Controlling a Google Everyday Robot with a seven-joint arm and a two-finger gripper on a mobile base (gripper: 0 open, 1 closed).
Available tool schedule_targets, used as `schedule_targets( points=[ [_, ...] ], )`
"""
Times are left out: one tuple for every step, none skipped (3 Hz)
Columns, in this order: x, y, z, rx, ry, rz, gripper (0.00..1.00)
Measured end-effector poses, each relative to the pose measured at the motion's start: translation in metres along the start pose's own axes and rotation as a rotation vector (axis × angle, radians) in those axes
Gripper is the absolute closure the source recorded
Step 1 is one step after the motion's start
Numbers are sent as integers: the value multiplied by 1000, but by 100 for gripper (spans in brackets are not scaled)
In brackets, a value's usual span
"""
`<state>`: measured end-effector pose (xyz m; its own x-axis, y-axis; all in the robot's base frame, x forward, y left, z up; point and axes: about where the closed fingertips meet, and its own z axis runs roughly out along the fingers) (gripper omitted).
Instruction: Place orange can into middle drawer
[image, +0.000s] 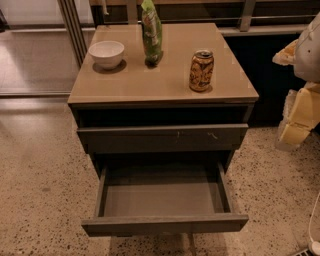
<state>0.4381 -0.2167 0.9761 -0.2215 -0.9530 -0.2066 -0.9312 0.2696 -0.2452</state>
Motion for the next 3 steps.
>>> schedule_targets(
  points=[
    [-3,-7,-1,17,-18,-2,0],
    [-16,-39,8,42,-63,-22,0],
    [-36,-88,26,74,-107,-46,0]
  ],
)
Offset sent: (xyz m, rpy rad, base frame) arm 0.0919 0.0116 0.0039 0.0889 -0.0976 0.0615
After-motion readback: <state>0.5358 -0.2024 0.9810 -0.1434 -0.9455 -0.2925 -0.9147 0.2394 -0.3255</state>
